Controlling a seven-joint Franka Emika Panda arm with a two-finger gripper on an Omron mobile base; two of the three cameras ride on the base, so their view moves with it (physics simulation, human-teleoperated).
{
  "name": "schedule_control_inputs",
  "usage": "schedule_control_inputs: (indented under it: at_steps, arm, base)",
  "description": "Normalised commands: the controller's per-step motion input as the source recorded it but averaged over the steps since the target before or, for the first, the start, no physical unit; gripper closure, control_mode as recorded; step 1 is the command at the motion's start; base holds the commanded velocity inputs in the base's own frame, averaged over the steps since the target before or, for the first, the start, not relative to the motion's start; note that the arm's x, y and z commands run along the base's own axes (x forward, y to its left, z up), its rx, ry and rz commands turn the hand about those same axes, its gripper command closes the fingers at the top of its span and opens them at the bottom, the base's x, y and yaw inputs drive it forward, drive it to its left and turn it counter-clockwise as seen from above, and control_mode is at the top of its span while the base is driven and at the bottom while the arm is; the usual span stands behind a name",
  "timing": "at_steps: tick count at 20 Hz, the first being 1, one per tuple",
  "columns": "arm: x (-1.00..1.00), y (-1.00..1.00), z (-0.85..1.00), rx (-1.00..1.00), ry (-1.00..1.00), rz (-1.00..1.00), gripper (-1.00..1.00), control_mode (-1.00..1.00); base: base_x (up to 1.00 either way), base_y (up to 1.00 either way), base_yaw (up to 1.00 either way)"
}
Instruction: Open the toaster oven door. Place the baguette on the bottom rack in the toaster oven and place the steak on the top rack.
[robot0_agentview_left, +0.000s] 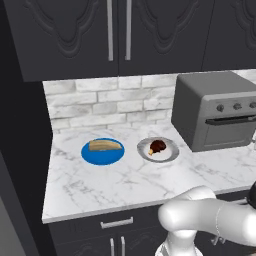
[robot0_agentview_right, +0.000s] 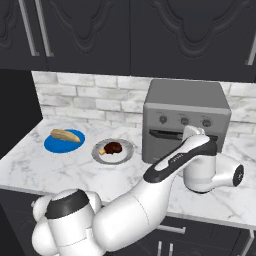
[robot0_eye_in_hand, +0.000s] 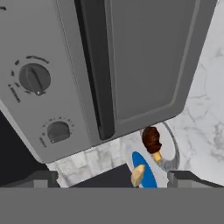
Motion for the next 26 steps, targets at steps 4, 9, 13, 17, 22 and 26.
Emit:
schedule_control_inputs:
  at_steps: [4, 9, 13, 17, 22, 26]
  arm:
    - [0.37, -0.02, -0.19, -0.05, -0.02, 0.00, -1.00, -1.00]
    - [0.37, -0.12, -0.11, 0.00, -0.01, 0.00, -1.00, -1.00]
    - [0.37, -0.15, -0.14, 0.00, 0.00, 0.00, -1.00, -1.00]
    - [0.38, -0.18, -0.15, 0.00, 0.00, 0.00, -1.00, -1.00]
    - [0.24, -0.13, -0.21, 0.00, 0.00, 0.00, -1.00, -1.00]
    - [0.14, -0.11, -0.21, 0.00, -0.03, 0.00, -1.00, -1.00]
  base:
    - [0.00, 0.00, 0.00]
    - [0.00, 0.00, 0.00]
    - [0.00, 0.00, 0.00]
    - [0.00, 0.00, 0.00]
    - [0.00, 0.00, 0.00]
    - [0.00, 0.00, 0.00]
